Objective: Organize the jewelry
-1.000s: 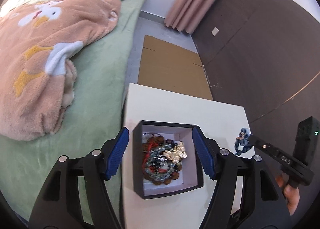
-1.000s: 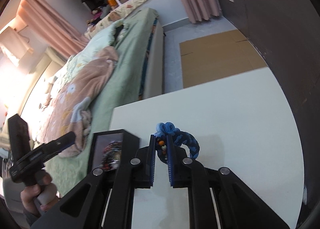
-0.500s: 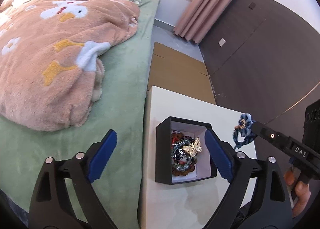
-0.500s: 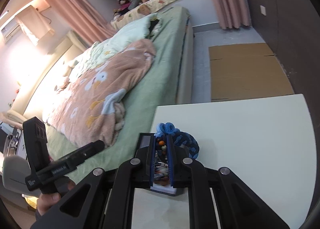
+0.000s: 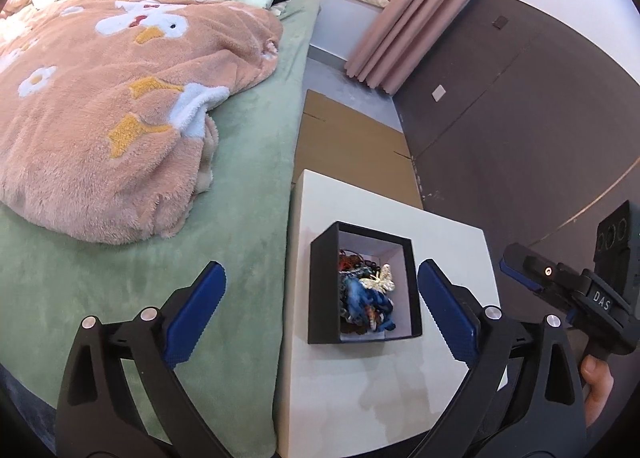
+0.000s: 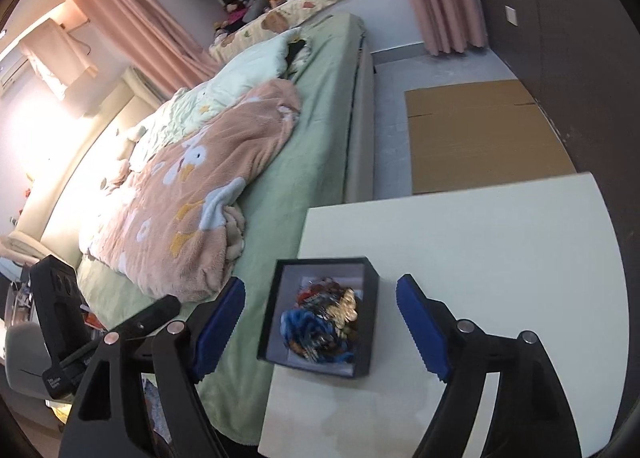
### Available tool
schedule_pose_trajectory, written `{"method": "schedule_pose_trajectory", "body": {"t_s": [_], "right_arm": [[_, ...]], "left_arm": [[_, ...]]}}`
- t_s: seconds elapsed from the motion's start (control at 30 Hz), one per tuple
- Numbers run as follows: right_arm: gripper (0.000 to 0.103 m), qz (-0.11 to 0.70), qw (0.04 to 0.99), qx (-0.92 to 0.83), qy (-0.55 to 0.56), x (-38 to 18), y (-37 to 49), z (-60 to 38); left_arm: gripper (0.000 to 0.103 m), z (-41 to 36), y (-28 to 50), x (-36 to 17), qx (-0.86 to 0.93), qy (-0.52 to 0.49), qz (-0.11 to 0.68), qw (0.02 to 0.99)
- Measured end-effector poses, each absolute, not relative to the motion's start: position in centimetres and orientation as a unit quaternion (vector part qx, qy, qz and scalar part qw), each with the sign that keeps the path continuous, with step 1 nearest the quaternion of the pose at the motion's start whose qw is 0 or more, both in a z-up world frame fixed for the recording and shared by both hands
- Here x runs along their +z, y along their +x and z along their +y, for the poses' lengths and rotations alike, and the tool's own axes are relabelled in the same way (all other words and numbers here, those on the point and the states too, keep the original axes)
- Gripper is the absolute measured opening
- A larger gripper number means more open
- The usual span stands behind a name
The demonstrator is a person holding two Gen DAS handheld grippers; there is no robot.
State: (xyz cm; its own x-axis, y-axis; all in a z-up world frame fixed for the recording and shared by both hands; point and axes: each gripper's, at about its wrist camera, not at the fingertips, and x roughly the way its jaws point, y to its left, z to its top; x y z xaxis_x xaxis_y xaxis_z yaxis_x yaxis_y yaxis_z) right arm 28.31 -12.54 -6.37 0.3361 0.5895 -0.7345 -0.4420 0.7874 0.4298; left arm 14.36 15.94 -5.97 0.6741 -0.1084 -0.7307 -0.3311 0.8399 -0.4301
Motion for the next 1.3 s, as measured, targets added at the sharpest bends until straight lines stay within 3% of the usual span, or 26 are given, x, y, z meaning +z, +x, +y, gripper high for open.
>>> {"method": "schedule_pose_trajectory", "body": {"t_s": [0.3, 1.3], "right_arm": [[0.095, 0.468, 0.827, 0.299, 0.085, -5.9, 25.5, -16.2], [0.095, 0.431, 0.862, 0.265, 0.032, -1.0, 15.0, -28.0]], "left_arm": [[0.098, 13.8, 12.6, -3.7, 0.045, -0.233, 0.394, 0.888], [0.098, 4.8, 2.3, 5.3, 0.022, -0.077, 0.353, 0.932]]}}
